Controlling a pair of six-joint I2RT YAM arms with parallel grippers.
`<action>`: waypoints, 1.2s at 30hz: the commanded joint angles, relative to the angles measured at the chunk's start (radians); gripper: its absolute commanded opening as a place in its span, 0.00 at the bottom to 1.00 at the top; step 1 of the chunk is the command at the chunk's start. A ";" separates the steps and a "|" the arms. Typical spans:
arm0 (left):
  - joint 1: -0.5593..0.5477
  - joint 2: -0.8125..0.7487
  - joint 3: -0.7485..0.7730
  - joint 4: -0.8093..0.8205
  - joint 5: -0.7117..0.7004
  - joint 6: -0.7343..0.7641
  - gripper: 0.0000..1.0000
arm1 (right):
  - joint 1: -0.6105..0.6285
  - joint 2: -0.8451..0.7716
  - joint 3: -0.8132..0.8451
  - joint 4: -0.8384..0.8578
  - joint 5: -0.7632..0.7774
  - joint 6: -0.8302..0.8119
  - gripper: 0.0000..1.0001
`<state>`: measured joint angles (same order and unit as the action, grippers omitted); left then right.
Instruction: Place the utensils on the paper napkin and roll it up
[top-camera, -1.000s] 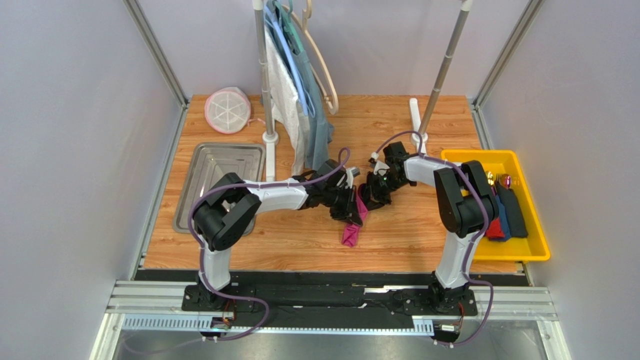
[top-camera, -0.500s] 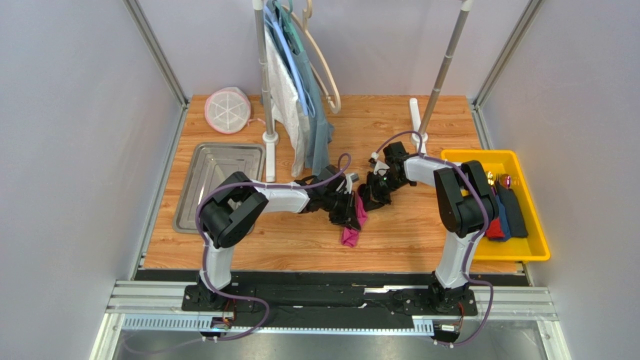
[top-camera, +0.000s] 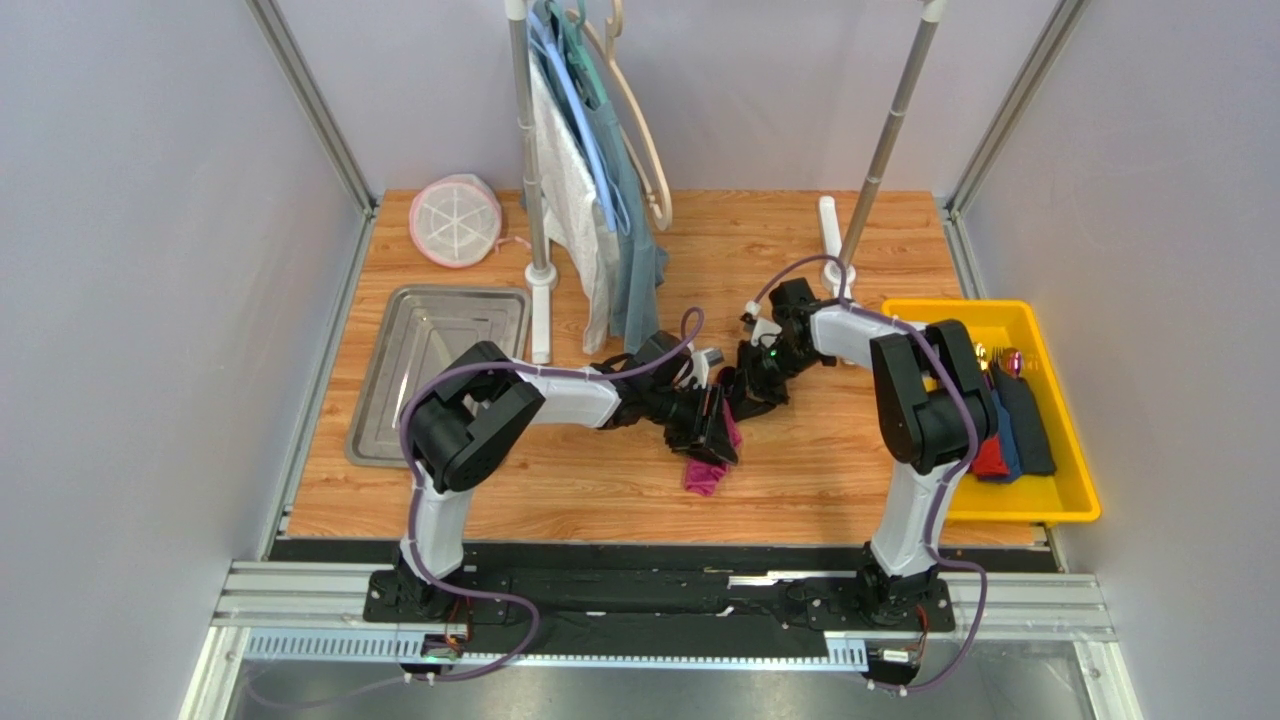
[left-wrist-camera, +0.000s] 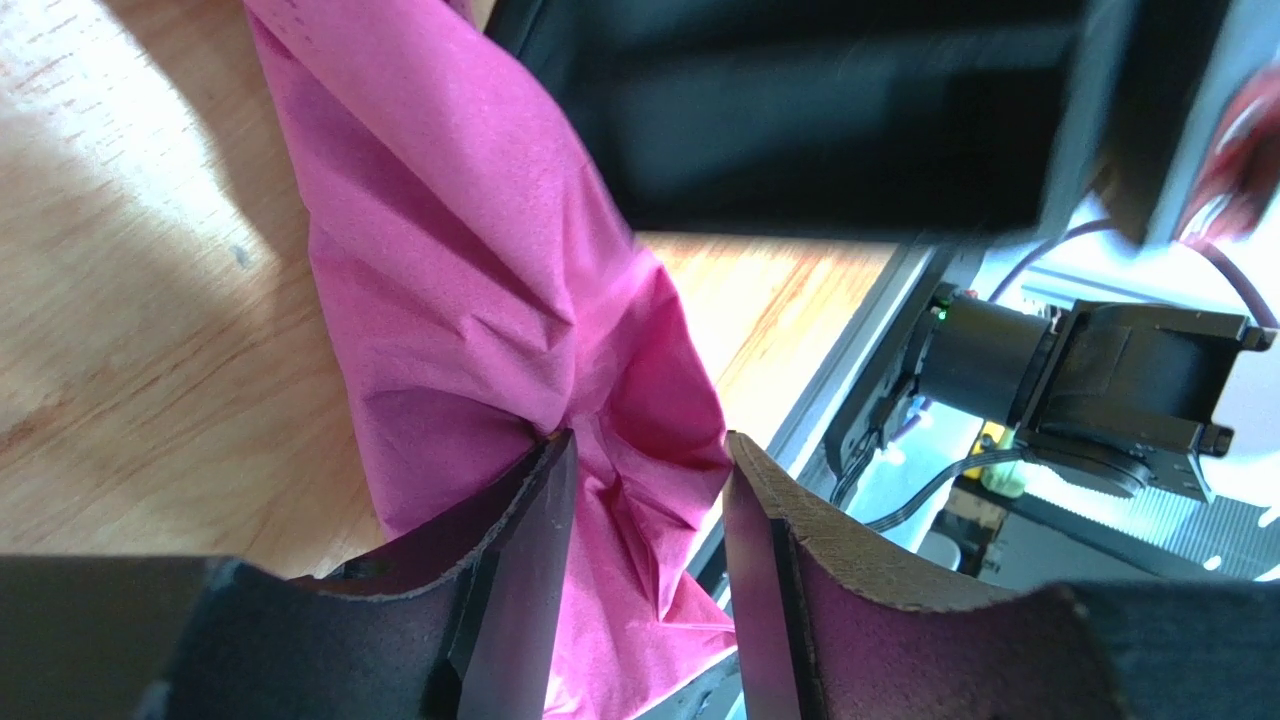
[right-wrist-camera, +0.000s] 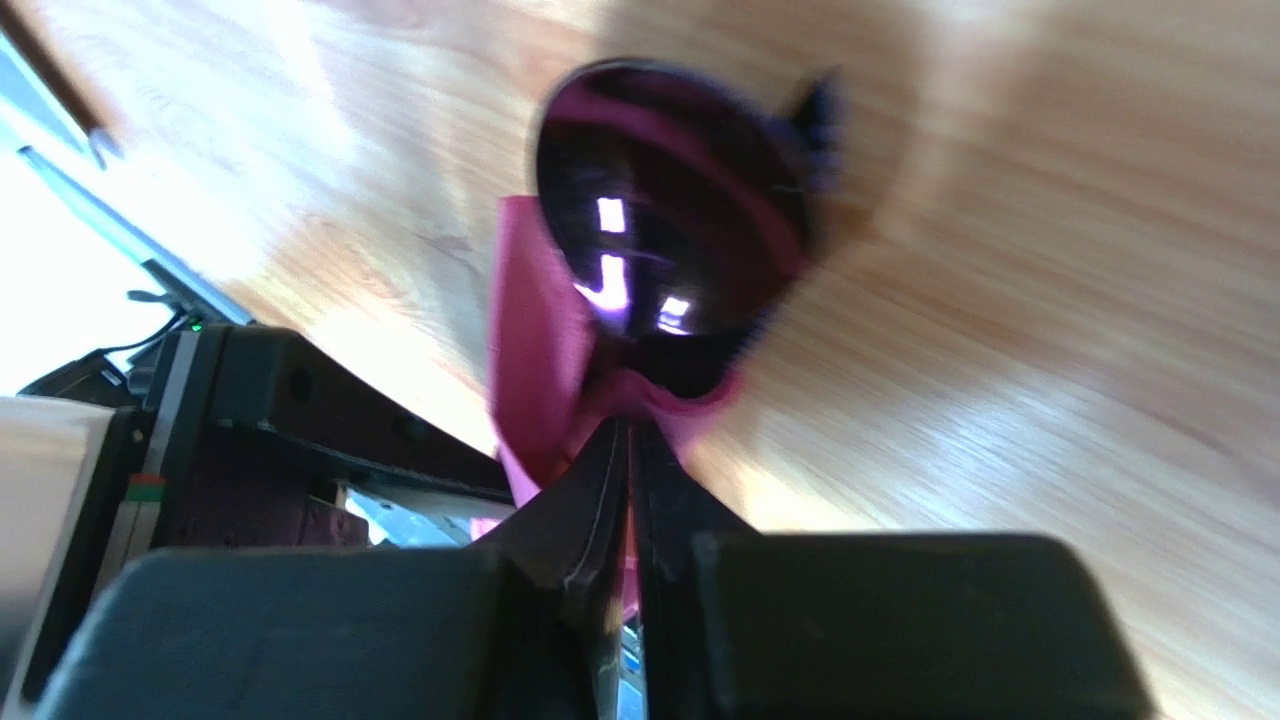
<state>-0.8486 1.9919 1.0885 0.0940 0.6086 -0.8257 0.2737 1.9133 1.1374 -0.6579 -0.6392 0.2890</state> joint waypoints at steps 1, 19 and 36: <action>0.005 0.038 -0.029 -0.051 -0.027 0.019 0.51 | -0.054 -0.046 0.091 -0.101 0.052 -0.088 0.11; 0.005 0.004 -0.072 0.085 -0.006 0.023 0.50 | 0.005 -0.094 0.016 0.026 -0.076 0.041 0.11; 0.002 -0.122 -0.027 0.053 0.029 0.059 0.50 | 0.025 0.062 -0.011 0.078 0.164 -0.020 0.08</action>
<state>-0.8440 1.9675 1.0351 0.1940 0.6384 -0.8139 0.2878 1.9228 1.1324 -0.6308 -0.6399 0.3145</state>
